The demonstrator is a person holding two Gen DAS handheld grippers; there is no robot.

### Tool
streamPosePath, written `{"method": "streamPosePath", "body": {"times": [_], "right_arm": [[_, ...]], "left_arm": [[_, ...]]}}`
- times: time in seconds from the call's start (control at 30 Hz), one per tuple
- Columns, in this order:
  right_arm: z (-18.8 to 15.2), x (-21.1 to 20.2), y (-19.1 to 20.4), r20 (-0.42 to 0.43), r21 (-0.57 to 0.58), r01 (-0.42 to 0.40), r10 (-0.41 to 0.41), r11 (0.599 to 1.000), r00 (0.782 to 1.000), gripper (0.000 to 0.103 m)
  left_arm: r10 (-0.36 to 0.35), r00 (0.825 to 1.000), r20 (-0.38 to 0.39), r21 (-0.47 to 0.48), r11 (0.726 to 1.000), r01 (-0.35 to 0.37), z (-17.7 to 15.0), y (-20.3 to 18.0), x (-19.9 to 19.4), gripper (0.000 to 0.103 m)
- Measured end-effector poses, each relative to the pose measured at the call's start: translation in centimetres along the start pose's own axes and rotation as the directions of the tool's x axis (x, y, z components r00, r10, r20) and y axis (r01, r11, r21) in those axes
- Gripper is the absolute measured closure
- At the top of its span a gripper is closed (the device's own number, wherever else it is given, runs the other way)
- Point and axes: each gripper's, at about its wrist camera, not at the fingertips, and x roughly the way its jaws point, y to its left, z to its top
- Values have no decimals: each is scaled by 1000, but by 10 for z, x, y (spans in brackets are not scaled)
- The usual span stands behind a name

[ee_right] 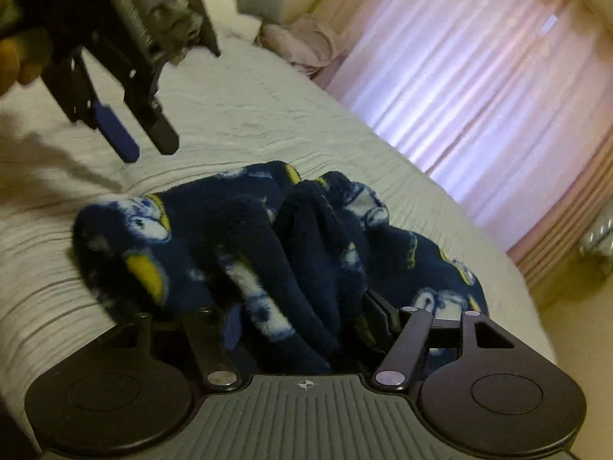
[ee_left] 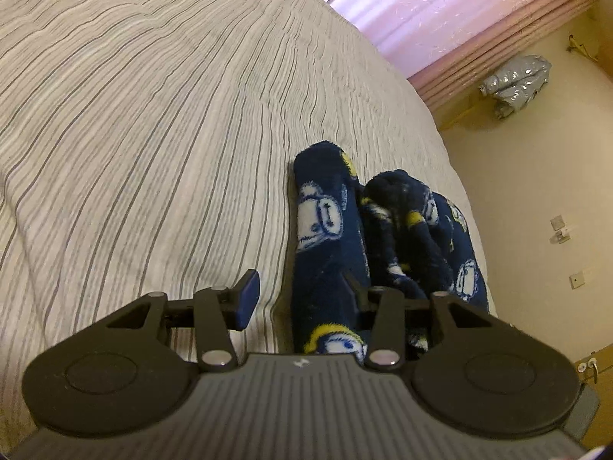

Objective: Fold clothes

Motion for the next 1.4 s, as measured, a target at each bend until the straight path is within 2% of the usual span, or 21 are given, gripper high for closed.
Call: {"method": "streamPosePath", "body": {"times": [0.13, 0.2, 0.27, 0.33, 0.4, 0.43, 0.5, 0.57, 0.6, 0.67, 0.73, 0.83, 0.9, 0.93, 0.97, 1.03, 1.17, 1.23, 1.33, 1.4], "right_arm": [[-8, -33, -30, 20, 127, 10, -13, 992, 1000, 38], [-19, -51, -54, 21, 246, 47, -54, 968, 998, 38], [-27, -63, -80, 3, 379, 102, -112, 920, 994, 38], [-46, -72, -105, -54, 518, 175, -172, 837, 984, 38], [-70, -74, -135, -145, 697, 247, -205, 673, 968, 39], [-82, -74, -147, -176, 781, 259, -196, 568, 965, 39], [-114, -69, -169, -187, 935, 207, -95, 289, 978, 39], [-136, -60, -176, -159, 983, 159, -18, 86, 987, 39], [-141, -57, -176, -137, 990, 137, 0, 42, 991, 39], [-142, -53, -177, -128, 991, 128, 1, 22, 992, 39], [-141, -55, -178, -130, 991, 130, 1, 22, 992, 39], [-147, -50, -181, -110, 994, 110, -2, -20, 994, 39], [-153, -45, -187, -101, 993, 101, -11, -55, 995, 39], [-156, -43, -189, -97, 993, 96, -15, -72, 995, 39], [-157, -43, -190, -99, 992, 97, -22, -82, 995, 39], [-157, -44, -192, -103, 991, 100, -27, -91, 994, 39], [-147, -37, -195, -93, 994, 93, 1, -50, 996, 39], [-136, -35, -194, -60, 998, 60, 20, -13, 998, 39], [-118, -29, -189, -27, 998, 23, 55, 65, 998, 39], [-107, -20, -181, -32, 992, 20, 96, 121, 995, 39]], "left_arm": [[-50, 999, -5, 6, 999, 50, -1, -7, -1, 64], [-87, 996, -9, 12, 996, 87, 0, -14, -1, 62], [-127, 992, -19, -1, 992, 127, 1, -20, 6, 57], [-170, 985, -34, -24, 985, 169, 3, -26, 16, 52], [-206, 977, -52, -59, 977, 203, 3, -31, 31, 47], [-215, 975, -57, -70, 975, 211, 3, -33, 37, 46], [-231, 971, -63, -94, 970, 224, 4, -38, 52, 42], [-236, 970, -65, -117, 967, 227, 7, -40, 65, 37], [-236, 970, -66, -127, 966, 226, 10, -41, 72, 37], [-239, 969, -69, -140, 964, 227, 14, -44, 84, 36], [-235, 967, -97, -106, 969, 224, 17, -51, 95, 27], [-187, 973, -135, -70, 981, 179, 17, -60, 111, 26], [-187, 974, -131, -52, 982, 182, 15, -65, 113, 29], [-196, 972, -127, -38, 981, 192, 14, -67, 112, 56], [-214, 969, -124, -22, 977, 213, 12, -69, 109, 73], [-249, 961, -118, 12, 968, 252, 10, -74, 104, 82], [-284, 959, -8, 85, 955, 284, 15, -77, 68, 84], [-289, 956, 55, 111, 953, 281, 20, -75, 43, 84], [-239, 965, 110, 164, 962, 220, 19, -68, 18, 84], [-183, 978, 99, 141, 976, 169, 15, -55, 18, 83]]}}
